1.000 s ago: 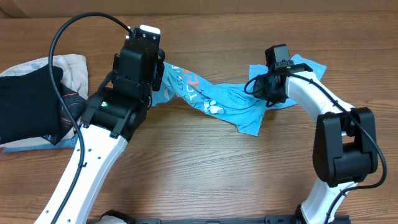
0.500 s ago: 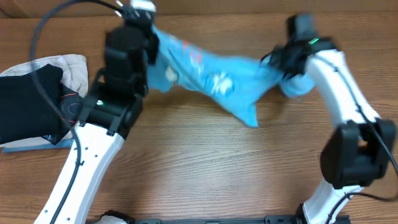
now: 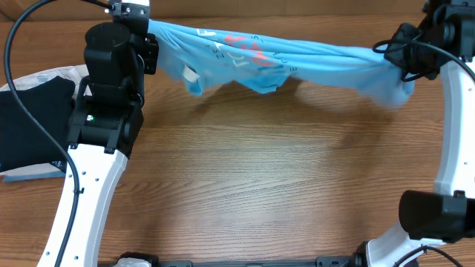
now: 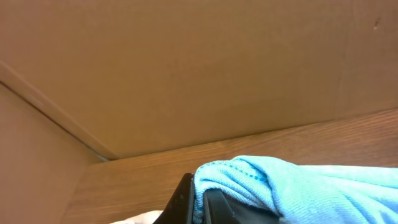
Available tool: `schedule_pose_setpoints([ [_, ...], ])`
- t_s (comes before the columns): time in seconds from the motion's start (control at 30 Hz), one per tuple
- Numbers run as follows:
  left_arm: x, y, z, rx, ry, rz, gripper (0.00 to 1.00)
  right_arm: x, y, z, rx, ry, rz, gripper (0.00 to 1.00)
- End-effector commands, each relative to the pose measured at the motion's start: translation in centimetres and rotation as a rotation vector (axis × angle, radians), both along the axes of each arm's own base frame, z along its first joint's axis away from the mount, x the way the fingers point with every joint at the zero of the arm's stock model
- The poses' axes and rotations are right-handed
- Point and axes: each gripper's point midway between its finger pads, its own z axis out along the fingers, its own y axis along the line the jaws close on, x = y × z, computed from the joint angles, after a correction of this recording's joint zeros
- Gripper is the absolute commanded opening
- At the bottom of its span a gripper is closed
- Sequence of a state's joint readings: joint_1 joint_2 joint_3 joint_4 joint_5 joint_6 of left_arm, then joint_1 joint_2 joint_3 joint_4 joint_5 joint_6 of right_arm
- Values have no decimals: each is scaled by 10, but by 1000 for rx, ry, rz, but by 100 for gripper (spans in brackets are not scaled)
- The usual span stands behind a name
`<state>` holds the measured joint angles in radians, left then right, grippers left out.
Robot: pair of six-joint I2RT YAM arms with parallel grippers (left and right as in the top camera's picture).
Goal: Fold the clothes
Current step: 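Lift the shirt with both grippers, stretch it apart, and lay it down, then grasp the shirt's lower left corner with the left gripper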
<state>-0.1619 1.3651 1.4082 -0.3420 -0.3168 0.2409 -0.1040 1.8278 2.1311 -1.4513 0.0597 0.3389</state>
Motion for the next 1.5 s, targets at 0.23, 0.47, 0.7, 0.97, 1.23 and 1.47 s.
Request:
schedule_pose_setpoints([
  [0.23,-59,13,90,-83,-244,22,4,-36,-10,42,-62,-68,-31,4],
  [0.47,-131,24,135,-146,-371,24,4,-83,-13,97,-111,-208,-63,4],
  [0.7,-141,26,141,-149,-389,24,4,-104,-13,129,-134,-318,-76,4],
  [0.97,-61,13,76,-115,-189,31,4,-63,-19,80,-133,-163,-67,5],
  [1.23,49,3,-35,-83,4,53,56,-1,-26,-13,-111,63,-52,43],
  [1.47,36,-8,-138,-141,347,93,100,1,-26,-56,-99,205,-45,66],
])
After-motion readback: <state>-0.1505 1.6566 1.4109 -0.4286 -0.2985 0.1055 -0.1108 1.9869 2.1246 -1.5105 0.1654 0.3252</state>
